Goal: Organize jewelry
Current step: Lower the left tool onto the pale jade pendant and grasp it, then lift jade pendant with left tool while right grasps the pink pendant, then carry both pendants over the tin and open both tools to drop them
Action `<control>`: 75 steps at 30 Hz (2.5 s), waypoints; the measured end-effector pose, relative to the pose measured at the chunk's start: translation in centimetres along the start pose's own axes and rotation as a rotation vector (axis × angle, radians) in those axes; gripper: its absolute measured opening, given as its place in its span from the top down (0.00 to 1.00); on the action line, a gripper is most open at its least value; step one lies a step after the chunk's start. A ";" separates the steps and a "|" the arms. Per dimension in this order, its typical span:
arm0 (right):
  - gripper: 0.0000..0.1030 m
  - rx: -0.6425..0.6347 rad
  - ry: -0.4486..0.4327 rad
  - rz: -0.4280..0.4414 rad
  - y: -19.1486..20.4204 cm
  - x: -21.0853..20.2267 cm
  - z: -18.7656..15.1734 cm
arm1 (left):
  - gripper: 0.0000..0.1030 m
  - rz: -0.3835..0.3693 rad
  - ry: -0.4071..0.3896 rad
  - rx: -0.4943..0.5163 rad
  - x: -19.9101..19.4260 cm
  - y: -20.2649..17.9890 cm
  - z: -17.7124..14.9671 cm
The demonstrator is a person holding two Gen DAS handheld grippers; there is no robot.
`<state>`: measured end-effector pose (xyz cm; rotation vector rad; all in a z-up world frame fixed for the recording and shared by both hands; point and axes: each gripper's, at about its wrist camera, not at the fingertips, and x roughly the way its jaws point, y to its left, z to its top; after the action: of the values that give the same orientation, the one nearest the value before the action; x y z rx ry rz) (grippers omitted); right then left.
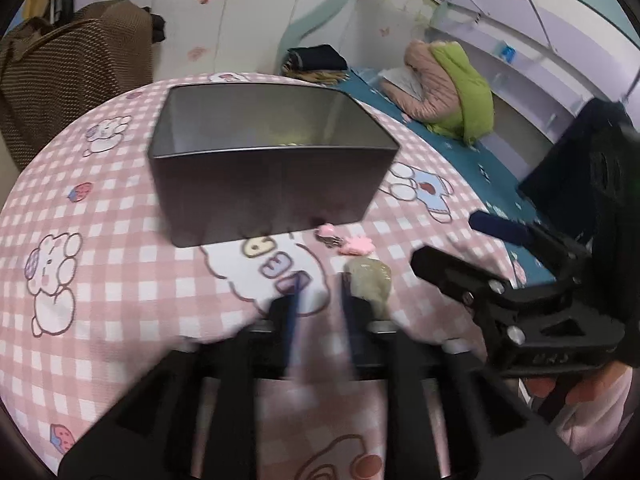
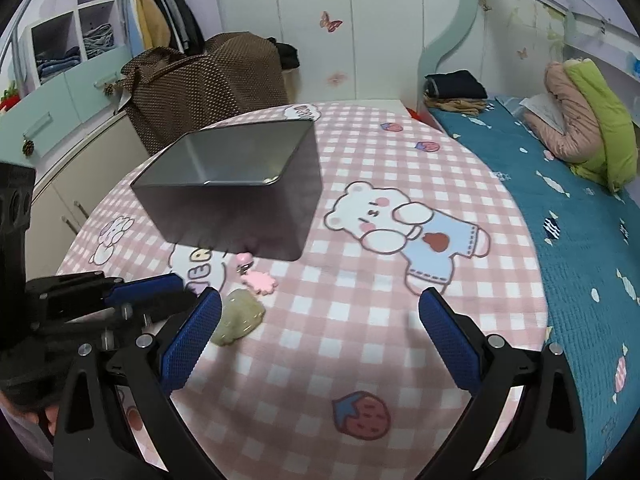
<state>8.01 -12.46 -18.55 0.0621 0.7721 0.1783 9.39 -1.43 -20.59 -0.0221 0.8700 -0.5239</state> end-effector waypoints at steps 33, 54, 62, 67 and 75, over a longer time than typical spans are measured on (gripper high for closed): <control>0.31 -0.111 0.077 0.031 3.5 3.3 0.6 | 0.72 0.082 -0.023 -0.033 -1.7 2.7 0.2; 0.76 -0.132 0.072 -0.024 4.4 3.4 0.5 | 0.72 0.051 -0.055 -0.048 -2.7 3.7 0.4; 0.76 -0.114 0.034 -0.033 3.6 1.8 0.9 | 0.72 0.055 -0.071 -0.040 -3.2 3.4 0.7; 0.77 -0.105 0.013 -0.040 3.4 1.0 1.2 | 0.72 0.058 -0.089 -0.027 -3.8 2.9 1.1; 0.76 -0.104 -0.042 -0.035 3.4 -0.6 2.3 | 0.72 0.061 -0.130 -0.009 -5.1 2.4 2.0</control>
<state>8.71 -9.23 -16.07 -0.0463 0.7206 0.1829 9.17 2.56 -16.13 -0.0378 0.7436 -0.4564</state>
